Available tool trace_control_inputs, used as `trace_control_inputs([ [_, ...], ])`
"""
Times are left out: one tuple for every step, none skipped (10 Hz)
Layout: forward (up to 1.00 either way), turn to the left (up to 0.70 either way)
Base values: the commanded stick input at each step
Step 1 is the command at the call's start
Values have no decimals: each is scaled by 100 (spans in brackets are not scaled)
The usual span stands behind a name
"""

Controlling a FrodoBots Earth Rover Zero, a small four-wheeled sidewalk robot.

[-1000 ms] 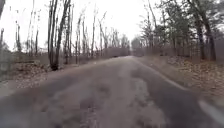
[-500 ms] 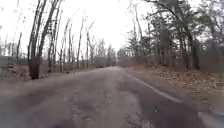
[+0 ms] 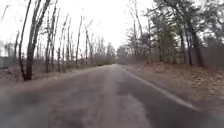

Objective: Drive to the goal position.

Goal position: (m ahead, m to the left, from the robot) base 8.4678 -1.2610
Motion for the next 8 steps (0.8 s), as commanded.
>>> trace_control_inputs([
  [100,0],
  [100,0],
  [100,0],
  [100,0],
  [100,0],
  [100,0],
  [100,0],
  [100,0],
])
